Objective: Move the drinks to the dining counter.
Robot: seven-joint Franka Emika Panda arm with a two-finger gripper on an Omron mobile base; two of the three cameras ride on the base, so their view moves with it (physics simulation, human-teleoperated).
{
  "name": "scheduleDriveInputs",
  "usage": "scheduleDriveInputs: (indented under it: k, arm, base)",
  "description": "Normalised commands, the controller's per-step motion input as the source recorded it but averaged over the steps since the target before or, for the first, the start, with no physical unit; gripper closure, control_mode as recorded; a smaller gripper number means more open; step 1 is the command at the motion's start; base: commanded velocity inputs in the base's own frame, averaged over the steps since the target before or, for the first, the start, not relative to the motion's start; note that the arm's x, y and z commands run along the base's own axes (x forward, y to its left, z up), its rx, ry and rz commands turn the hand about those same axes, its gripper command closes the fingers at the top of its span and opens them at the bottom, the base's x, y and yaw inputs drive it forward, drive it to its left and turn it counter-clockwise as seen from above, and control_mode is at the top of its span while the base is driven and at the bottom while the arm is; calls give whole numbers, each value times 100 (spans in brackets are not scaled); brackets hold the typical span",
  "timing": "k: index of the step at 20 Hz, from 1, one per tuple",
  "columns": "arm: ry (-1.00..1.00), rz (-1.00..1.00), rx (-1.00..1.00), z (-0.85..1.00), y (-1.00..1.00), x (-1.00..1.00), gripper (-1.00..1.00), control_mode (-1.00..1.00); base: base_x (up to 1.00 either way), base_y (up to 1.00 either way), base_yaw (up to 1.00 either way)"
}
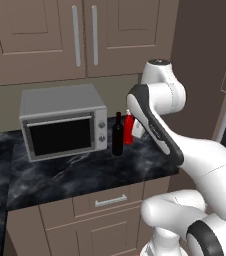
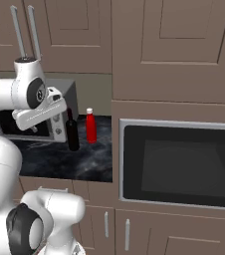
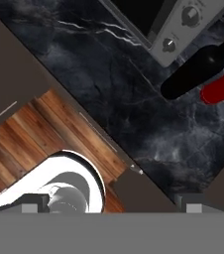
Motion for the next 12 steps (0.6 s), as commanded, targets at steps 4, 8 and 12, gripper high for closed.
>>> scheduleDriveInputs:
  k: [4, 8, 12]
  arm:
    - [0, 0, -5, 3, 5, 27, -100, -100]
    - [0, 0, -3, 9, 0, 19, -100, -100]
    - [0, 2, 0, 0, 0, 24, -100, -100]
  base:
    - [0, 0, 0]
    - [0, 0, 0]
    - [0, 0, 0]
